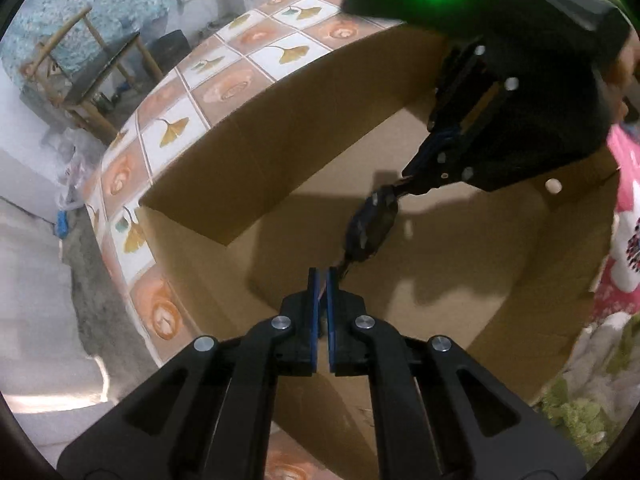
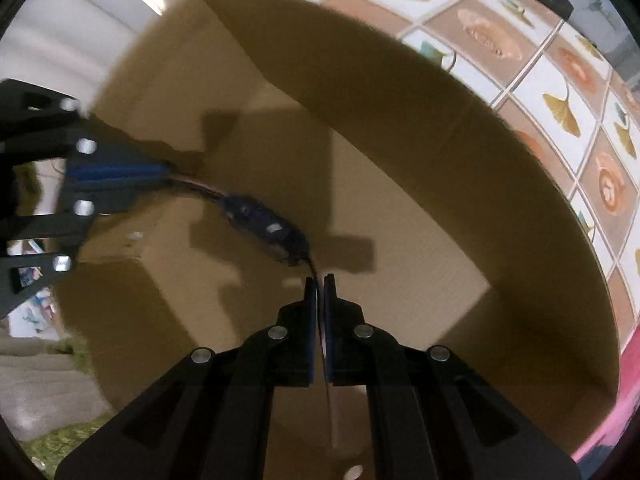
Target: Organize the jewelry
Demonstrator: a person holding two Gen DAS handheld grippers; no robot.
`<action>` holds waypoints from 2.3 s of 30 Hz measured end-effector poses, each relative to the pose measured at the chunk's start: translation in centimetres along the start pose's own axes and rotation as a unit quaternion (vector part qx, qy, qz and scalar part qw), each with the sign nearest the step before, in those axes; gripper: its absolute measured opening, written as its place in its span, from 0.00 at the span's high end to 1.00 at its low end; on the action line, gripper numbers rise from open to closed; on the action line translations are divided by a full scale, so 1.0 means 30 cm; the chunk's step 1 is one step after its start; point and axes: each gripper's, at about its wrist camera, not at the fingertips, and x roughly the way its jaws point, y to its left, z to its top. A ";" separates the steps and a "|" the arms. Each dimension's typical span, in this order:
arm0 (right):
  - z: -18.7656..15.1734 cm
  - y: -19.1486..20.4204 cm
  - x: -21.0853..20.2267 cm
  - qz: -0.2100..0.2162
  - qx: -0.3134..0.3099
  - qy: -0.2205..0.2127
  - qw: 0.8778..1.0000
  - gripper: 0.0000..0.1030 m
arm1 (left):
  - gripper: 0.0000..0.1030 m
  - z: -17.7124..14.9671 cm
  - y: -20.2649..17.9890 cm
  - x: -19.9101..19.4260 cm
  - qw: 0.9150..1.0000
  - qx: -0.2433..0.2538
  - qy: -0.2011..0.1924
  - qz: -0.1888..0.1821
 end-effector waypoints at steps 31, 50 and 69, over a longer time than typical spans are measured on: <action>-0.859 0.331 -0.356 -0.061 0.168 -0.365 0.914 0.33 | 0.13 -0.598 -0.183 -0.373 0.952 -0.231 -0.195 0.043; -0.826 0.530 0.165 -0.141 0.241 -0.226 0.933 0.29 | 0.08 -0.702 -0.374 0.020 0.960 -0.266 -0.069 0.058; -0.841 0.463 0.171 -0.147 0.272 -0.230 0.923 0.06 | 0.07 -0.684 -0.361 0.029 0.961 -0.267 -0.044 0.058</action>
